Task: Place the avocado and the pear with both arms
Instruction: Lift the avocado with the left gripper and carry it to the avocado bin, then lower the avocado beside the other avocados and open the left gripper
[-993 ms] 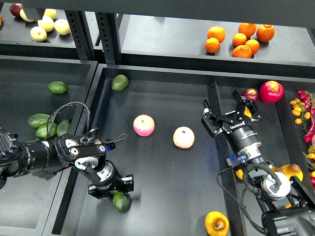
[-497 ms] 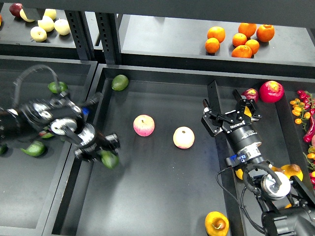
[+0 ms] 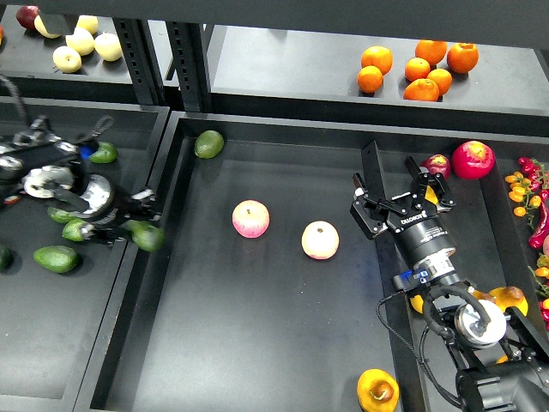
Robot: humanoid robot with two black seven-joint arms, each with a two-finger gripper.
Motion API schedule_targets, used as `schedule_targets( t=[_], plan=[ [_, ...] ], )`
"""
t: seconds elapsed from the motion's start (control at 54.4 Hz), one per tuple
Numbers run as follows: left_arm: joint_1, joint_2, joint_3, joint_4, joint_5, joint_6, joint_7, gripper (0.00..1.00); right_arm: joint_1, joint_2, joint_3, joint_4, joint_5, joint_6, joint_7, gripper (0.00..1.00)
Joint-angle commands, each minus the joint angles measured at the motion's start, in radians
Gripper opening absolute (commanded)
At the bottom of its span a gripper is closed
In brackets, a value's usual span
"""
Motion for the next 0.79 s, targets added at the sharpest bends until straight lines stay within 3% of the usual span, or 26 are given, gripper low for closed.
schedule_targets(
  t=[0.0,0.368,0.773],
  plan=[
    [0.035,0.031,0.003,0.043,0.0,0.0,0.0,0.13,0.001,0.0,-0.001,-0.001,0.0,0.0,0.0,1.0],
    [0.169,0.018,-0.051,0.207,0.0,0.0,0.0,0.15,0.0,0.0,-0.001,-0.001,-0.002,0.0,0.0,1.0],
    [0.263,-0.02,-0.108,0.221,0.012,0.0,0.0,0.15,0.0,0.0,-0.006,-0.003,-0.003,-0.003,0.0,1.0]
  ],
)
